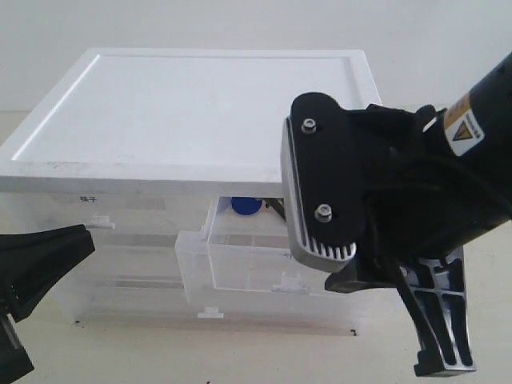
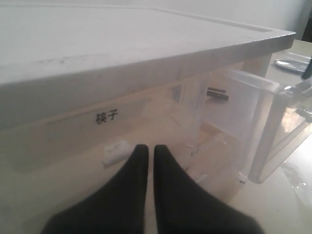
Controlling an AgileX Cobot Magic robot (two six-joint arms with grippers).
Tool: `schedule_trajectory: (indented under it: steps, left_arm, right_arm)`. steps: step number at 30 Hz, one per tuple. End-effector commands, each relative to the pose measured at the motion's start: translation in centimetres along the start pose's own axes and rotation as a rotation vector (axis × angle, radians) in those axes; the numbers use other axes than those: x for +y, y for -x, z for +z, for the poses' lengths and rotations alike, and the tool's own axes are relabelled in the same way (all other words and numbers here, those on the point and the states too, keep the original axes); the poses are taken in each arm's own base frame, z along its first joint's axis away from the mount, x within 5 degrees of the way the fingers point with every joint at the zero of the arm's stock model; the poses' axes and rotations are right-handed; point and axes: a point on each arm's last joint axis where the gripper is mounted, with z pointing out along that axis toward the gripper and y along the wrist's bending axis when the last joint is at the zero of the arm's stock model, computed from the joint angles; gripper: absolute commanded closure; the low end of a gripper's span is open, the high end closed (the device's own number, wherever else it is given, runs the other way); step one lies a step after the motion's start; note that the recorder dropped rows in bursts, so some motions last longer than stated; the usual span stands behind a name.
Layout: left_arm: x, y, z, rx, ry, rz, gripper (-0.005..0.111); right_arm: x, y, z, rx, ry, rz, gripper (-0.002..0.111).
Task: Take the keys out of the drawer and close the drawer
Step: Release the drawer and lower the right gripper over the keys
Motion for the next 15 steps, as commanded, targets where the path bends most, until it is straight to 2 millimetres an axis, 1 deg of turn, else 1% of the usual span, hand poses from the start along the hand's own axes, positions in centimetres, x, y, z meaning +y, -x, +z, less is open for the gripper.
schedule_trajectory:
  steps: [1, 9, 13, 15]
  left_arm:
    - [0.9, -0.3, -0.1, 0.019, 0.099, -0.033, 0.102]
    - [1.5, -0.1, -0.2, -0.004, 0.165, -0.033, 0.102]
    - [1.6, 0.0, -0.2, -0.011, 0.18, -0.04, 0.102]
    - [1.6, 0.0, -0.2, -0.011, 0.18, -0.04, 0.102]
  right_arm:
    - [0.3, -0.3, 0.0, 0.024, 0.026, -0.036, 0.108]
    - [1.1, -0.7, -0.1, 0.061, 0.119, -0.077, 0.108]
    - [1.8, -0.3, -0.2, 0.009, 0.202, -0.136, 0.108]
    - [2.2, -0.1, -0.3, -0.016, 0.245, -0.135, 0.108]
